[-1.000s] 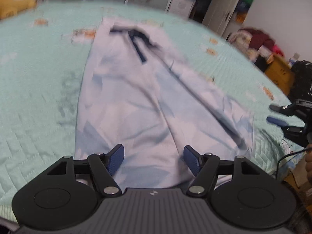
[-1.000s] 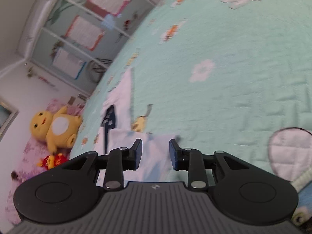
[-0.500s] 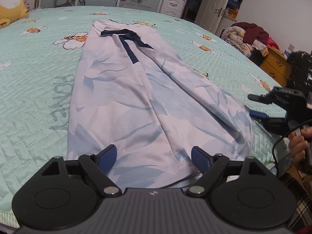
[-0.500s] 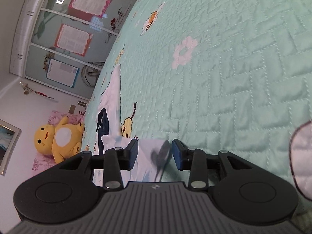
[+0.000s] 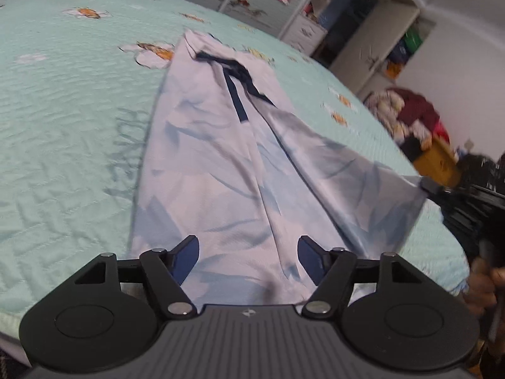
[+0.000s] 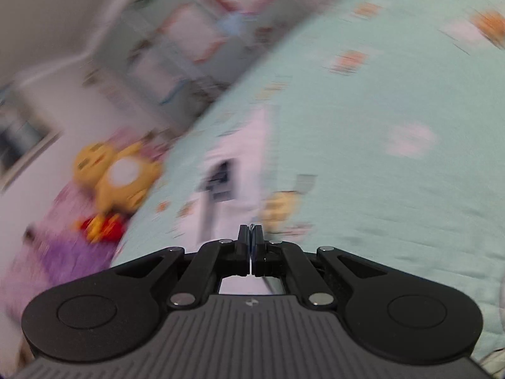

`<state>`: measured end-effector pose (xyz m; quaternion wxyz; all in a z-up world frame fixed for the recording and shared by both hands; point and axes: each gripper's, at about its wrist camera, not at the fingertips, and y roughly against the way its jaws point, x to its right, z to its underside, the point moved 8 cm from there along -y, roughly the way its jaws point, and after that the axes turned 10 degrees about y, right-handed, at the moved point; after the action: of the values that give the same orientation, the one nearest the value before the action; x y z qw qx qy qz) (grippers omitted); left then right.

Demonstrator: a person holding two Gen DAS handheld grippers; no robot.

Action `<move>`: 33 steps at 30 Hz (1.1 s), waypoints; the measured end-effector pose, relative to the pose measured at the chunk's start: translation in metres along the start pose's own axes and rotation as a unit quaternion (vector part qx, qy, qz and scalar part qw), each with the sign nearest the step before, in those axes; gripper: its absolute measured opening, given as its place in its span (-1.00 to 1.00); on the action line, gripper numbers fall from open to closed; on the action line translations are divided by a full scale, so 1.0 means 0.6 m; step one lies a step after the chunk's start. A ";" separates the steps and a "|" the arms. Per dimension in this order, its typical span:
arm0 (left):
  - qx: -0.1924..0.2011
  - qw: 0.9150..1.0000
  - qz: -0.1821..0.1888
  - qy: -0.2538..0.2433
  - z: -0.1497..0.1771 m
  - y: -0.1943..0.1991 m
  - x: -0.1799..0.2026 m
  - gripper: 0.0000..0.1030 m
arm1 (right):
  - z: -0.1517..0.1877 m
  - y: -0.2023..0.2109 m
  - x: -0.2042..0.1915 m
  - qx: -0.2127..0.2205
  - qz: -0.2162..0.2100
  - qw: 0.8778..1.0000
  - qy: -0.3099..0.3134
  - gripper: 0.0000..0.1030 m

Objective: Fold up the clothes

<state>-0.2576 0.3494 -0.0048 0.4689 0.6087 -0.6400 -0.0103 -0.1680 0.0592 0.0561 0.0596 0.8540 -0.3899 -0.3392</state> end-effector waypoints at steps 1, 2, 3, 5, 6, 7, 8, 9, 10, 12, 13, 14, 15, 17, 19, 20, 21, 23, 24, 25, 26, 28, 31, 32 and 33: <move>0.005 1.000 0.004 0.004 -0.003 0.007 -0.002 0.38 | 0.001 0.001 -0.036 -0.006 -0.020 0.999 0.030 -1.00; 0.009 1.000 0.008 0.009 -0.005 0.012 -0.004 0.38 | 0.011 -0.009 -0.065 -0.020 -0.030 0.998 0.057 -1.00; 0.012 1.000 0.011 0.013 -0.007 0.017 -0.006 0.38 | 0.025 -0.022 -0.093 -0.035 -0.037 0.995 0.083 -1.00; 0.015 1.000 0.012 0.019 -0.007 0.025 -0.010 0.38 | 0.058 -0.050 -0.136 -0.069 -0.048 0.989 0.126 -1.00; 0.015 1.000 0.012 0.020 -0.007 0.027 -0.013 0.38 | 0.079 -0.066 -0.148 -0.088 -0.053 0.985 0.139 -1.00; 0.015 1.000 0.012 0.020 -0.007 0.030 -0.015 0.38 | 0.100 -0.079 -0.155 -0.107 -0.052 0.981 0.153 -1.00; 0.014 1.000 0.012 0.021 -0.007 0.031 -0.017 0.38 | 0.122 -0.091 -0.159 -0.125 -0.050 0.976 0.168 -1.00; 0.013 1.000 0.012 0.022 -0.007 0.031 -0.019 0.38 | 0.143 -0.102 -0.163 -0.144 -0.048 0.971 0.183 -1.00; 0.012 1.000 0.013 0.023 -0.006 0.032 -0.021 0.38 | 0.157 -0.105 -0.164 -0.158 -0.049 0.968 0.187 -0.99; 0.009 1.000 0.015 0.025 -0.007 0.030 -0.025 0.38 | 0.181 -0.102 -0.166 -0.180 -0.054 0.964 0.190 -0.88; 0.008 0.999 0.017 0.026 -0.007 0.029 -0.026 0.38 | 0.193 -0.101 -0.166 -0.192 -0.056 0.961 0.191 -0.84; 0.007 0.999 0.018 0.028 -0.006 0.028 -0.025 0.38 | 0.196 -0.096 -0.167 -0.193 -0.064 0.962 0.185 -0.77; 0.006 0.999 0.023 0.026 -0.006 0.028 -0.021 0.38 | 0.195 -0.089 -0.168 -0.190 -0.074 0.963 0.176 -0.73; 0.004 0.999 0.036 0.019 -0.006 0.029 -0.011 0.38 | 0.178 -0.073 -0.160 -0.174 -0.084 0.970 0.149 -0.64; -0.003 0.999 0.044 0.001 -0.001 0.026 0.006 0.38 | 0.152 -0.050 -0.135 -0.147 -0.071 0.979 0.121 -0.58; -0.007 0.999 0.048 -0.008 0.001 0.025 0.015 0.39 | 0.139 -0.039 -0.118 -0.133 -0.055 0.983 0.111 -0.58; -0.011 0.998 0.052 -0.018 0.004 0.023 0.023 0.39 | 0.125 -0.028 -0.102 -0.120 -0.039 0.987 0.100 -0.58; -0.026 0.998 0.051 -0.030 0.016 0.011 0.038 0.38 | 0.111 -0.005 -0.069 -0.101 0.001 0.990 0.101 -0.56; -0.032 0.998 0.052 -0.034 0.022 0.005 0.044 0.38 | 0.112 0.004 -0.059 -0.097 0.018 0.989 0.109 -0.56; -0.037 0.997 0.051 -0.040 0.027 -0.001 0.050 0.38 | 0.116 0.011 -0.052 -0.096 0.033 0.988 0.118 -0.56; -0.040 0.997 0.050 -0.047 0.032 -0.007 0.057 0.36 | 0.120 0.019 -0.045 -0.094 0.048 0.986 0.128 -0.54; -0.043 0.996 0.045 -0.055 0.038 -0.017 0.067 0.34 | 0.131 0.030 -0.033 -0.094 0.072 0.983 0.143 -0.50; -0.050 0.996 0.043 -0.055 0.041 -0.032 0.074 0.07 | 0.156 0.031 -0.028 -0.095 0.095 0.977 0.164 -0.47; -0.055 0.996 0.040 -0.052 0.042 -0.037 0.074 -0.10 | 0.161 0.029 -0.030 -0.093 0.099 0.974 0.178 -0.46; -0.061 0.996 0.037 -0.048 0.044 -0.042 0.074 -0.17 | 0.164 0.026 -0.034 -0.090 0.102 0.971 0.194 -0.46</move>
<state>-0.2463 0.2933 -0.0086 0.4743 0.5532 -0.6822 -0.0610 -0.2486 0.0789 -0.0026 0.2455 0.8502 -0.4239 -0.1929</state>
